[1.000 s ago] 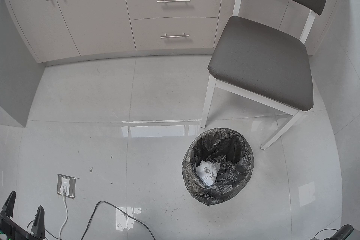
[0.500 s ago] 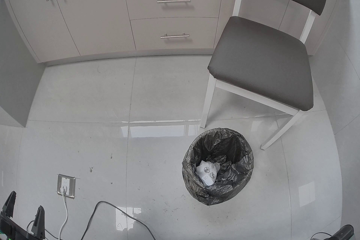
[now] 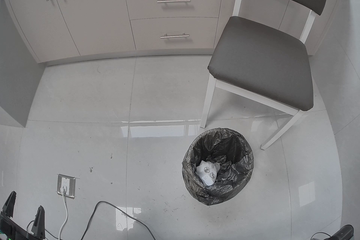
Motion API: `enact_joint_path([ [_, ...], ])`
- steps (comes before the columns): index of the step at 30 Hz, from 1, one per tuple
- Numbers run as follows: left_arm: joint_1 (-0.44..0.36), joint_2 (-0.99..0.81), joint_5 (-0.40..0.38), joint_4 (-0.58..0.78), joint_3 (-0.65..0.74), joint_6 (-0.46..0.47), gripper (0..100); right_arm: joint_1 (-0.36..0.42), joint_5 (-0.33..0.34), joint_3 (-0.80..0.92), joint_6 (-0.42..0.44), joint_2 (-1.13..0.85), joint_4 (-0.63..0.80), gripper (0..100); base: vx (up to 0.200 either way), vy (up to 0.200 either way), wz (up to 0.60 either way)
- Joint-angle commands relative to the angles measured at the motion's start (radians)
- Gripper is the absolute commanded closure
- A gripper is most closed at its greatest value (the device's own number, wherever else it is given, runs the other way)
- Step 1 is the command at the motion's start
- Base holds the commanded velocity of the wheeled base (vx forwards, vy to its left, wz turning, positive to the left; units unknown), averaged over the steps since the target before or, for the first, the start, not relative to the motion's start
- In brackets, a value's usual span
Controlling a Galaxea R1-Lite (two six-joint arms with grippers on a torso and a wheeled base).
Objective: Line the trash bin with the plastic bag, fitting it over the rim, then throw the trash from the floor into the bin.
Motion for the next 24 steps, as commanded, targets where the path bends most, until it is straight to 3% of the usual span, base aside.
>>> enact_joint_path([
  [1, -0.001, -0.014, -0.001, 0.0, 0.016, 0.0, 0, -0.013, 0.045, 0.676, 0.074, -0.04, -0.485, 100, 0.0, 0.0, 0.0],
  [7, 0.0, -0.014, 0.001, 0.0, 0.016, 0.0, 0, -0.015, 0.055, 0.676, 0.057, -0.04, -0.488, 100, 0.0, 0.0, 0.0],
  [11, 0.0, -0.014, -0.001, 0.0, 0.016, 0.0, 0, -0.015, 0.18, 0.693, -0.039, -0.04, -0.483, 100, 0.0, 0.0, 0.0],
  [24, 0.0, -0.014, 0.001, 0.0, 0.016, 0.0, 0, -0.013, 0.176, 0.697, -0.012, -0.04, -0.486, 100, 0.0, 0.0, 0.0],
])
